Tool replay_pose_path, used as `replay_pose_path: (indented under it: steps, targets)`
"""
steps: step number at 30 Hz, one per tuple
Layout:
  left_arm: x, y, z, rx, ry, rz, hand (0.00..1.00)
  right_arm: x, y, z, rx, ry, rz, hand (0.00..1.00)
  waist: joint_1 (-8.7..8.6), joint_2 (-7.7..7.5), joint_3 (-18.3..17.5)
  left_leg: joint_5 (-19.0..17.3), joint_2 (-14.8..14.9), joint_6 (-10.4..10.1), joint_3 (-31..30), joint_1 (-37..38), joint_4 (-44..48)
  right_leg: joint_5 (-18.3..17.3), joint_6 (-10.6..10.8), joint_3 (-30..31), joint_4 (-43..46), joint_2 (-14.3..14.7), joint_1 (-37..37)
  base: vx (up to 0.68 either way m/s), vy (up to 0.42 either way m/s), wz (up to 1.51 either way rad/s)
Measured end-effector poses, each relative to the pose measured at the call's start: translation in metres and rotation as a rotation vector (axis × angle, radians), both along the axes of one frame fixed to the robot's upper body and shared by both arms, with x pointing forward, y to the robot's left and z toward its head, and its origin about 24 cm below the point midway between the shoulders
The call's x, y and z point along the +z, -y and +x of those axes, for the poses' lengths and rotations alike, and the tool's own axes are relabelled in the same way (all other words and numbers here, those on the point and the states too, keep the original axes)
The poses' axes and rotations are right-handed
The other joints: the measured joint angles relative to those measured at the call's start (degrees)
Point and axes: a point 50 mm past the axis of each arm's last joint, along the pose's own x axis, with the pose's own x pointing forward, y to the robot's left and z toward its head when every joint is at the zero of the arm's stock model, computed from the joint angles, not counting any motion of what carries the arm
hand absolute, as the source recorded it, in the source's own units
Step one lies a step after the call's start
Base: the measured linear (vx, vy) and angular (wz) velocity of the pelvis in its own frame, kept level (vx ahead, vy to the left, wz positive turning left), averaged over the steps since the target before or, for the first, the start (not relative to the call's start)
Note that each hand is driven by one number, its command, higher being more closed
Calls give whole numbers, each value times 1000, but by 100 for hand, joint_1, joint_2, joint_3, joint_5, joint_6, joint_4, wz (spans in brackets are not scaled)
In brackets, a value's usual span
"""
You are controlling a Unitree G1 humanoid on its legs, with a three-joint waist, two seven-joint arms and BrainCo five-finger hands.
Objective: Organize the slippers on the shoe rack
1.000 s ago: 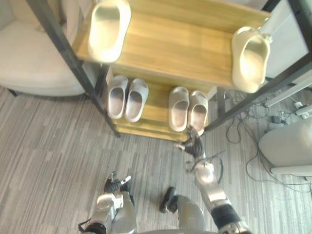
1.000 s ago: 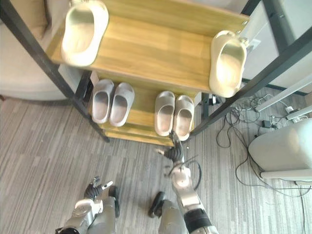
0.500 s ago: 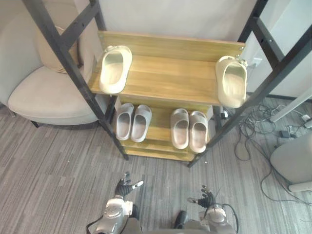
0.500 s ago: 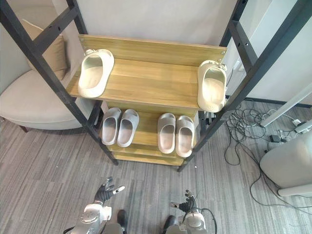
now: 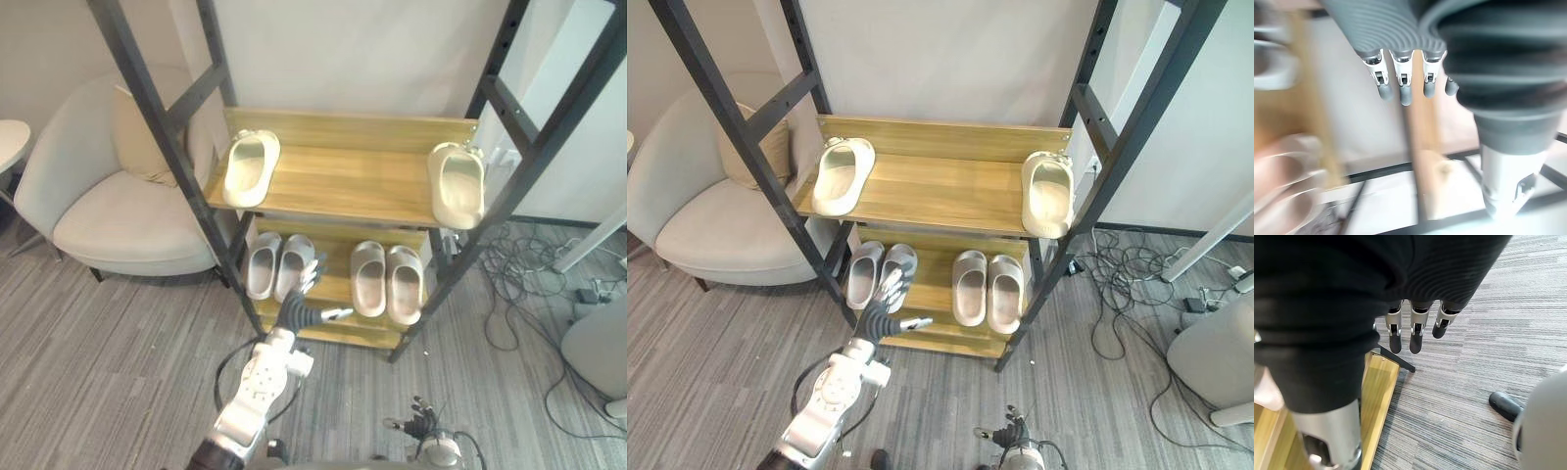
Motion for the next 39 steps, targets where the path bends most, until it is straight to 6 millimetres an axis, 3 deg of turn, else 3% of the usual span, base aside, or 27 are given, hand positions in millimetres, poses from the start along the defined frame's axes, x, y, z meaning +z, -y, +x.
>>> replay_pose_path:
  steps: [6, 12, 14, 20, 26, 32, 35, 39]
  targets:
    - [50, -3, 28, 36, 257, 100, 0, 0, -3, 2, 47, -1, 13, 0, -87, -26, -27, -10, 8, -16, 28, 107, -17, 42, -23, 62, -101, 41, 104, 28, -1, -6]
    - [70, -36, 58, 223, 339, 178, 0, 3, 2, 7, 64, 13, 6, 0, -117, -57, -8, -18, 30, -20, 166, 120, -18, 90, -47, 221, -104, 60, 22, -7, 12, -14]
    - [75, -64, 72, 345, 342, 221, 0, 3, 1, 8, 75, 14, 10, 0, -129, -90, 12, -30, 44, -27, 269, 115, -18, 128, -55, 337, -127, 66, -55, -73, 33, -24]
    - [109, -146, 89, 650, 390, 331, 0, 6, -1, 9, 94, 30, 23, 0, -128, -291, 134, -47, 65, -47, 506, 77, -17, 200, -82, 614, -144, 84, -258, -38, 22, -25]
    - [141, -190, 93, 802, 424, 405, 0, 11, -3, 18, 104, 73, 30, 0, -112, -319, 148, -47, 63, -48, 594, -104, -14, 252, -84, 714, -107, 90, -497, 0, 18, -9]
    - [163, -198, 103, 842, 436, 347, 0, 12, -4, 19, 114, 78, 33, 0, -100, -351, 171, -109, 76, -19, 631, -256, 95, 282, -118, 866, -102, 95, -622, 1, 9, -11]
    - [187, -203, 107, 861, 473, 301, 0, 13, -5, 21, 117, 87, 36, 0, -100, -418, 321, -140, 109, -15, 682, -467, 229, 351, -160, 974, -101, 114, -824, -71, 6, -14]
    - [203, -216, 107, 901, 487, 301, 0, 18, -6, 28, 119, 120, 34, 0, -102, -482, 462, -147, 141, -17, 810, -698, 304, 448, -214, 1152, -101, 140, -1115, -87, 2, -24]
